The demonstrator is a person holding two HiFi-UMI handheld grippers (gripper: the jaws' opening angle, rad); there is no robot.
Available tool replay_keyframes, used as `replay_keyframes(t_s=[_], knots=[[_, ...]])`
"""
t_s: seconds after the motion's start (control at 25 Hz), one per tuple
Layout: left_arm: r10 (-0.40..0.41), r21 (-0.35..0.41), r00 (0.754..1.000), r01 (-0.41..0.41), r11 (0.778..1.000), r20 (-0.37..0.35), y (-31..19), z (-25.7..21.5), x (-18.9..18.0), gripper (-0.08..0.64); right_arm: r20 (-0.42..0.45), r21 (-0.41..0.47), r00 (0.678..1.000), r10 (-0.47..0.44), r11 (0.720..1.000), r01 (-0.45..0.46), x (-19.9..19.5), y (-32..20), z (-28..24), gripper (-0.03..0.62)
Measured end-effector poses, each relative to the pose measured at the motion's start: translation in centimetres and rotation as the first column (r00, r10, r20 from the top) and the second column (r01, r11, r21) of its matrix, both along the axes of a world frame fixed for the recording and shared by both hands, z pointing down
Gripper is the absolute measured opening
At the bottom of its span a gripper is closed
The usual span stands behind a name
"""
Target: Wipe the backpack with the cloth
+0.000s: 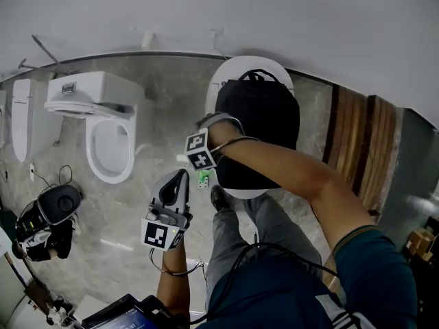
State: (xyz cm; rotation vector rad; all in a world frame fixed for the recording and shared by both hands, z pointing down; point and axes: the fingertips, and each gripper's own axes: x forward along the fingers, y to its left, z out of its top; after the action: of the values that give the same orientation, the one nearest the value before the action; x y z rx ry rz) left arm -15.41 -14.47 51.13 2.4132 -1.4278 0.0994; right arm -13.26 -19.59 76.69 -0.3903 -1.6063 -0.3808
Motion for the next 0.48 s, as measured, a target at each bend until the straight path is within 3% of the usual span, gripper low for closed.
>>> replay_keyframes(t_s=[0.08, 0.2, 0.36, 0.48], knots=[[-0.006, -0.003, 1.0, 0.006, 1.0, 0.0, 0.2, 0.0, -0.5, 0.005, -0.071, 0.023, 0.996, -0.062, 0.998, 0.064, 0.8, 4.2, 0.7, 0.052], [-0.006, -0.006, 1.0, 0.006, 1.0, -0.005, 0.6, 0.1, -1.2, 0.003, -0.1, 0.012, 0.994, -0.047, 0.999, 0.049, 2.9, 9.4, 1.4, 0.051], [0.016, -0.004, 1.0, -0.016, 1.0, -0.027, 0.7, 0.0, -1.2, 0.003, 0.047, -0.019, 0.994, 0.095, 0.995, -0.094, 4.4, 12.7, -0.1, 0.051], [0.038, -0.012, 0.999, -0.038, 0.999, -0.014, 0.6, 0.4, -0.7, 0.003, 0.187, -0.087, 0.942, 0.279, 0.96, -0.267, 4.8, 12.9, -2.5, 0.051]])
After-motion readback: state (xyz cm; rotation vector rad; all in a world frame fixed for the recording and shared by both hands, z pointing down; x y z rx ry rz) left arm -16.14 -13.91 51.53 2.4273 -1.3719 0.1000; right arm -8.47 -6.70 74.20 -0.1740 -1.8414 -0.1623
